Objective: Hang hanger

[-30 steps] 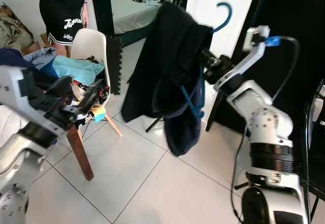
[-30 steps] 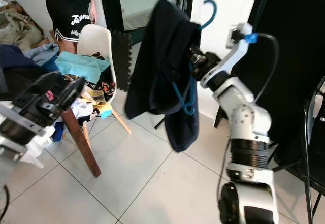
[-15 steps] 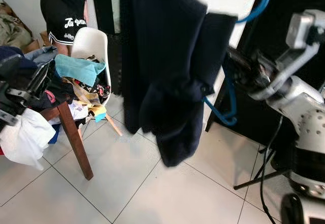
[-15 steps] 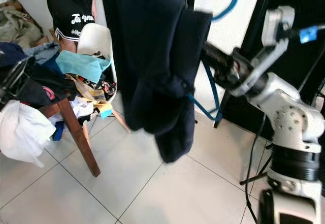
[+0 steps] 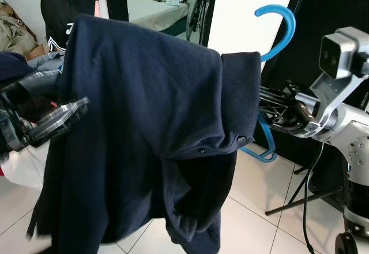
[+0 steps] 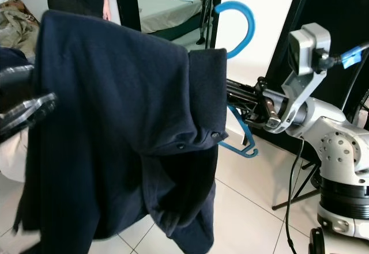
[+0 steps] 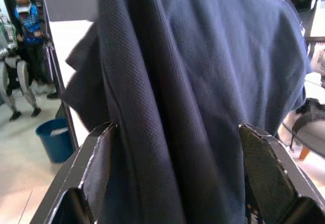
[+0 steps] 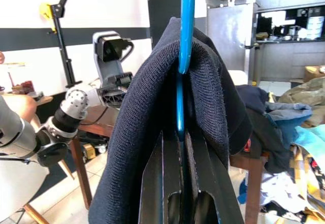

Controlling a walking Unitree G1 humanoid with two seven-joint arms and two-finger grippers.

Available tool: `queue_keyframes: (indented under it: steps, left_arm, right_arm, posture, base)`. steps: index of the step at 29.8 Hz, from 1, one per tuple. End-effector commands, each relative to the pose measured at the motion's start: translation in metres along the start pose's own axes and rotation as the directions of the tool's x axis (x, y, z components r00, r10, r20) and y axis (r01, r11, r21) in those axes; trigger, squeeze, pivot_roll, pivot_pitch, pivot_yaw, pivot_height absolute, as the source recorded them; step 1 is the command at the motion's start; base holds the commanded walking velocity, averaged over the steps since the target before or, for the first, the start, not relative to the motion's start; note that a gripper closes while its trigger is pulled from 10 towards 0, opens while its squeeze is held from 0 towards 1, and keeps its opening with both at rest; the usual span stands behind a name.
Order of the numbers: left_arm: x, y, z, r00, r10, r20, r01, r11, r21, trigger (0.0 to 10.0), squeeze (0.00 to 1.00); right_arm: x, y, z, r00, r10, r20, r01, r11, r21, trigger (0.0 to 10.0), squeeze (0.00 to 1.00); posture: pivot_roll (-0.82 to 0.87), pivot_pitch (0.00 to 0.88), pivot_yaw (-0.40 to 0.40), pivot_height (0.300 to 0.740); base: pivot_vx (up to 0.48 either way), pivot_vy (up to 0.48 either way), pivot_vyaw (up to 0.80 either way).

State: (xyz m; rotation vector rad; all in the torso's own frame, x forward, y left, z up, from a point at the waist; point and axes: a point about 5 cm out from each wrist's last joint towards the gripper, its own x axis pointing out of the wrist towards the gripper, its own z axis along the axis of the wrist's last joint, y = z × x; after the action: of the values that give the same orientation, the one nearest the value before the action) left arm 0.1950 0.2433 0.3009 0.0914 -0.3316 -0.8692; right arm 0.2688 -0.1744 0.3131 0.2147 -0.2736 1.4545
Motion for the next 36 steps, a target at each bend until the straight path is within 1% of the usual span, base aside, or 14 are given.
queue_keyframes:
  steps: [1,2,3,4,5,8,14,21,24,26,29,33,34,36]
  left_arm:
    - [0.002,-0.001,-0.004,0.998,-0.010,-0.062,0.012,1.000,0.022,10.0,0.00]
    - [0.002,0.002,-0.007,0.997,0.019,-0.080,-0.016,0.999,0.036,10.0,0.00]
    - [0.002,0.002,-0.007,0.997,0.019,-0.080,-0.016,0.999,0.036,10.0,0.00]
    - [0.001,0.007,-0.011,0.993,0.064,-0.100,-0.058,0.996,0.062,10.0,0.00]
    - [-0.001,0.013,-0.013,0.988,0.109,-0.108,-0.101,0.992,0.074,0.0,0.00]
    - [-0.004,0.017,-0.017,0.982,0.144,-0.123,-0.135,0.988,0.076,0.0,0.00]
    - [-0.008,0.020,-0.025,0.972,0.177,-0.155,-0.167,0.983,0.080,0.0,0.00]
    - [-0.009,0.024,-0.030,0.965,0.212,-0.154,-0.199,0.976,0.094,0.0,0.00]
    - [-0.009,0.026,-0.031,0.960,0.232,-0.154,-0.218,0.970,0.103,0.0,0.00]
    - [-0.015,0.032,-0.034,0.945,0.295,-0.143,-0.282,0.954,0.105,0.0,0.00]
    - [-0.016,0.033,-0.035,0.941,0.308,-0.142,-0.296,0.950,0.102,0.0,0.00]
    - [-0.015,0.028,-0.037,0.949,0.303,-0.091,-0.300,0.953,0.052,0.0,0.00]
    - [-0.012,0.023,-0.036,0.960,0.272,-0.060,-0.272,0.962,0.012,0.0,0.00]
    - [-0.009,0.017,-0.034,0.972,0.235,-0.023,-0.236,0.971,-0.031,0.0,0.00]
  right_arm:
    - [0.004,0.006,0.011,0.999,0.039,0.021,-0.038,0.998,-0.041,10.0,0.00]
    - [0.005,0.007,0.012,0.999,0.044,0.022,-0.043,0.998,-0.043,10.0,0.00]
    - [0.005,0.007,0.012,0.999,0.044,0.022,-0.043,0.998,-0.043,10.0,0.00]
    - [0.005,0.007,0.013,0.999,0.050,0.021,-0.049,0.998,-0.047,10.0,0.00]
    - [0.006,0.008,0.014,0.998,0.055,0.024,-0.054,0.997,-0.050,10.0,0.00]
    - [0.006,0.009,0.016,0.998,0.062,0.027,-0.061,0.997,-0.055,10.0,0.00]
    - [0.009,0.011,0.018,0.997,0.070,0.035,-0.068,0.996,-0.062,10.0,0.00]
    - [0.011,0.012,0.019,0.997,0.068,0.046,-0.065,0.996,-0.064,10.0,0.00]
    - [0.011,0.011,0.019,0.997,0.057,0.053,-0.053,0.996,-0.066,10.0,0.00]
    - [0.013,0.006,0.019,0.997,0.003,0.077,0.003,0.998,-0.069,10.0,0.00]
    - [0.013,0.005,0.019,0.997,-0.007,0.079,0.013,0.997,-0.070,10.0,0.00]
    - [0.013,0.004,0.018,0.997,-0.016,0.078,0.021,0.998,-0.067,10.0,0.00]
    - [0.012,0.003,0.017,0.997,-0.020,0.075,0.025,0.998,-0.066,10.0,0.00]
    - [0.011,0.003,0.016,0.997,-0.024,0.071,0.029,0.997,-0.065,10.0,0.00]
  posture:
    - [-0.01,0.016,-0.064,0.740]
    - [-0.01,0.016,-0.064,0.740]
    - [-0.01,0.016,-0.064,0.740]
    - [-0.01,0.014,-0.065,0.740]
    - [-0.01,0.011,-0.064,0.740]
    - [-0.01,0.010,-0.060,0.740]
    - [-0.01,0.004,-0.057,0.740]
    - [-0.01,0.006,-0.053,0.740]
    - [-0.01,0.005,-0.052,0.740]
    - [-0.01,0.009,-0.048,0.740]
    - [-0.01,0.009,-0.048,0.740]
    - [0.00,0.012,-0.051,0.740]
    - [0.00,0.013,-0.050,0.740]
    - [0.00,0.013,-0.050,0.740]
  base:
    - [0.000,0.000,0.00]
    - [0.000,0.000,0.00]
    - [0.000,0.000,0.00]
    - [0.000,0.000,0.00]
    - [0.000,0.000,0.00]
    - [0.000,0.000,0.00]
    - [0.000,0.000,0.00]
    - [0.000,0.000,0.00]
    - [0.000,0.000,0.00]
    - [0.000,0.000,0.00]
    - [0.000,0.000,0.00]
    - [0.000,0.000,0.00]
    - [0.000,0.000,0.00]
    - [0.000,0.000,0.00]
